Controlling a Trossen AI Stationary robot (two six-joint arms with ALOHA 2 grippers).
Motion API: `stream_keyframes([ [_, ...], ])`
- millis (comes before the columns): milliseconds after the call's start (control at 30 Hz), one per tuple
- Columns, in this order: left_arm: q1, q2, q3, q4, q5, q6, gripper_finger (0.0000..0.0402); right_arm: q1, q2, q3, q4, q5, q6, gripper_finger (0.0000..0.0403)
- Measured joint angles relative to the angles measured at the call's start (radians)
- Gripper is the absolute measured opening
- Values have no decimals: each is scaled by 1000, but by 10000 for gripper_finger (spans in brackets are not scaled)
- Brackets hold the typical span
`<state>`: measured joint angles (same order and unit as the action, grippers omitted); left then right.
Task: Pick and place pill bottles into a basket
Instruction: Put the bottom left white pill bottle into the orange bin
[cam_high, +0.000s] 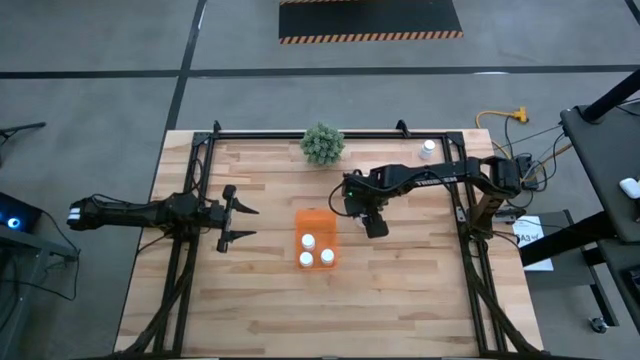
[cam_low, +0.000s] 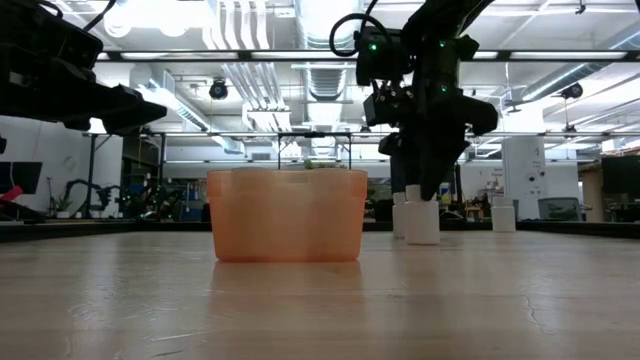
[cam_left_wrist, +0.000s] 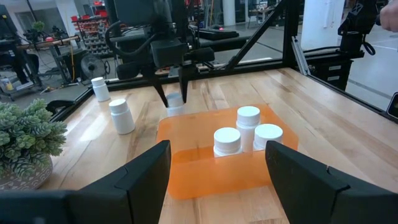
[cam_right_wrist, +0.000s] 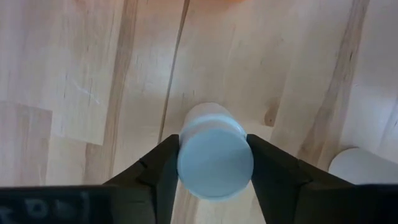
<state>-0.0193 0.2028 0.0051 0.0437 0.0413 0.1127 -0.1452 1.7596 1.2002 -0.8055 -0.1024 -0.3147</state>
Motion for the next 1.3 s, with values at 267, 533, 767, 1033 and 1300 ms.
stream_keyframes([
  [267, 0, 0, 0, 0, 0, 0, 245, 0, 0, 0, -1, 0, 0, 147],
  [533, 0, 0, 0, 0, 0, 0, 245, 1, 0, 44, -51, 0, 11, 147],
  [767, 0, 0, 0, 0, 0, 0, 245, 7, 0, 126, -140, -1, 52, 147],
  [1033, 0, 0, 0, 0, 0, 0, 245, 31, 0, 192, -188, -2, 56, 147],
  [1300, 0, 0, 0, 0, 0, 0, 245, 75, 0, 236, -192, -2, 87, 147],
])
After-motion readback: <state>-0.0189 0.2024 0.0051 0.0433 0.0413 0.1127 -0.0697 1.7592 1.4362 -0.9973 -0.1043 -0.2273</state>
